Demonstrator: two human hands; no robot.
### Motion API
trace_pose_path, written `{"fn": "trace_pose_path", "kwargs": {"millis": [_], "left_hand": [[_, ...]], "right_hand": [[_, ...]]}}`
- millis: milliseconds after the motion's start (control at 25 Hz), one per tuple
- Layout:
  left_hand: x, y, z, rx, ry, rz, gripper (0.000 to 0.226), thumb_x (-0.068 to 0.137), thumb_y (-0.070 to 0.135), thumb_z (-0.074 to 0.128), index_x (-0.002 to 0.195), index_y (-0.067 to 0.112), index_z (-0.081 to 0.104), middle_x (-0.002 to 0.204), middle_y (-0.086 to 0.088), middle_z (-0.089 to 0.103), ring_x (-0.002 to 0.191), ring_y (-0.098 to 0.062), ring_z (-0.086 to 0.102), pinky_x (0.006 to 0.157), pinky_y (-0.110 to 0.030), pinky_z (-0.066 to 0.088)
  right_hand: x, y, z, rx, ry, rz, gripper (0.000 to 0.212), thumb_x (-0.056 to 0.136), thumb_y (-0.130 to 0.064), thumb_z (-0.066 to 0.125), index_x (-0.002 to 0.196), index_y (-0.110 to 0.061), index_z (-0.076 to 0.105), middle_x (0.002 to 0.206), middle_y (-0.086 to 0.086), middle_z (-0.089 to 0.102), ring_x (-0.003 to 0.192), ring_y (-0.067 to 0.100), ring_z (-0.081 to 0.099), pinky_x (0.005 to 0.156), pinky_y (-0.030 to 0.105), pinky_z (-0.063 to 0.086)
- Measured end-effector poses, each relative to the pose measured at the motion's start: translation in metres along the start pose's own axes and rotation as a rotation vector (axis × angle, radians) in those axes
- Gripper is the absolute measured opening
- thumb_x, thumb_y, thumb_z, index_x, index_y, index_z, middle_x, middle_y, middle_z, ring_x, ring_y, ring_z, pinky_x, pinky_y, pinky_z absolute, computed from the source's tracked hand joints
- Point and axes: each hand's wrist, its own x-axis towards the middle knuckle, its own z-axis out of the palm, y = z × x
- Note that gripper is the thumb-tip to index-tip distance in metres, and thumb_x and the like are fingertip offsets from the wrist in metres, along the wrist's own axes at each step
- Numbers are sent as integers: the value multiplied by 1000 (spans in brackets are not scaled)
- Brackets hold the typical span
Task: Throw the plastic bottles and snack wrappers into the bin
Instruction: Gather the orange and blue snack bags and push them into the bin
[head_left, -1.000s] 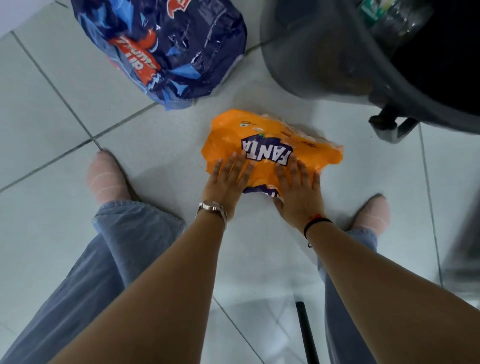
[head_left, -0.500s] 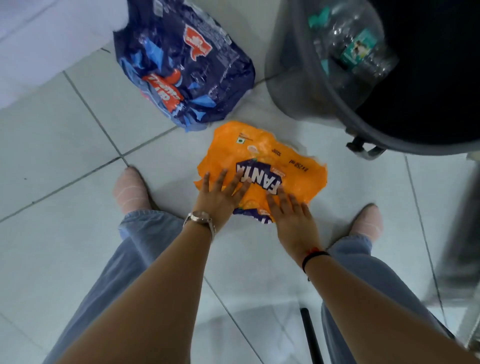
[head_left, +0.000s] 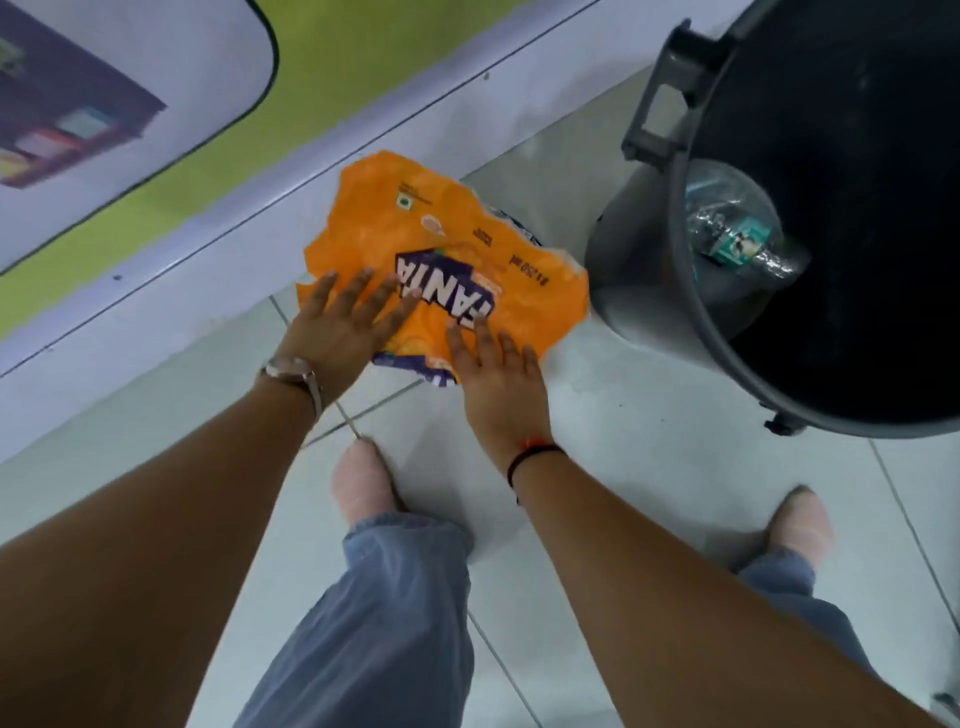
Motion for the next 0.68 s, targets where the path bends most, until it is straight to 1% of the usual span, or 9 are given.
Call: {"fn": "trace_pose_path", "kwargs": {"millis": [80,120,200,280,360,440,480,560,680], "left_hand": [[30,-18,14,-16,-32,36,55,81,5,54,134,10,41,129,-25,54,116,-49,49,95,-64,37],[43,-20,20,-10,-51,65,60,77,4,61,133,9,41,128,-26,54,115,-50,49,94,-64,37],[63,-19,30,-39,-71,127,66,76,2,64,136,11,37,134,-26,49,120,-50,45,97,-63,35],[79,-17,50,-73,-262,149,71,88,10,54,145,18,13,153,-17,17,138,-40,17,111,-55,17],[92,-17,64,5,-509,146,88,87,34,56,144,23,-9,156,-7,-9,142,-32,-4,115,-51,3],[100,-20,75,73,-563,174,108,74,54,64,144,24,-13,156,-4,-13,142,-32,-8,114,-53,1],[103,-20,80,81,-557,181,113,70,56,66,144,24,-13,156,-4,-10,142,-33,-8,113,-55,1],[107,-20,87,81,-529,164,112,71,51,68,144,24,-13,157,-4,-4,142,-33,-5,114,-57,2],[106,-14,86,50,-497,117,100,79,34,66,144,23,-10,157,-5,1,142,-34,-3,112,-59,4]], "right_hand": [[30,7,12,-72,-24,25,40,81,-25,56,121,-16,57,115,16,68,94,37,68,73,51,56],[39,12,19,-101,-52,41,47,78,-28,66,122,-15,56,117,17,67,96,38,67,75,53,56],[47,22,34,-105,-114,65,57,80,-30,66,131,-14,46,130,21,57,109,42,59,85,56,52],[50,28,56,-10,-198,86,61,90,-26,54,142,-15,24,148,23,31,130,46,35,102,62,36],[51,30,75,62,-229,120,70,88,-32,56,143,-17,17,152,22,22,136,46,22,106,65,25],[55,29,86,66,-216,142,83,76,-44,67,141,-16,24,148,22,30,134,47,26,104,67,26],[58,28,91,60,-225,145,86,71,-44,71,140,-14,29,145,22,36,132,47,29,102,67,28],[64,27,97,15,-216,156,75,73,-30,74,136,-13,37,139,22,45,128,48,37,97,65,36],[73,28,97,47,-118,158,47,78,-3,66,124,-7,53,124,25,59,115,50,51,85,61,51]]}}
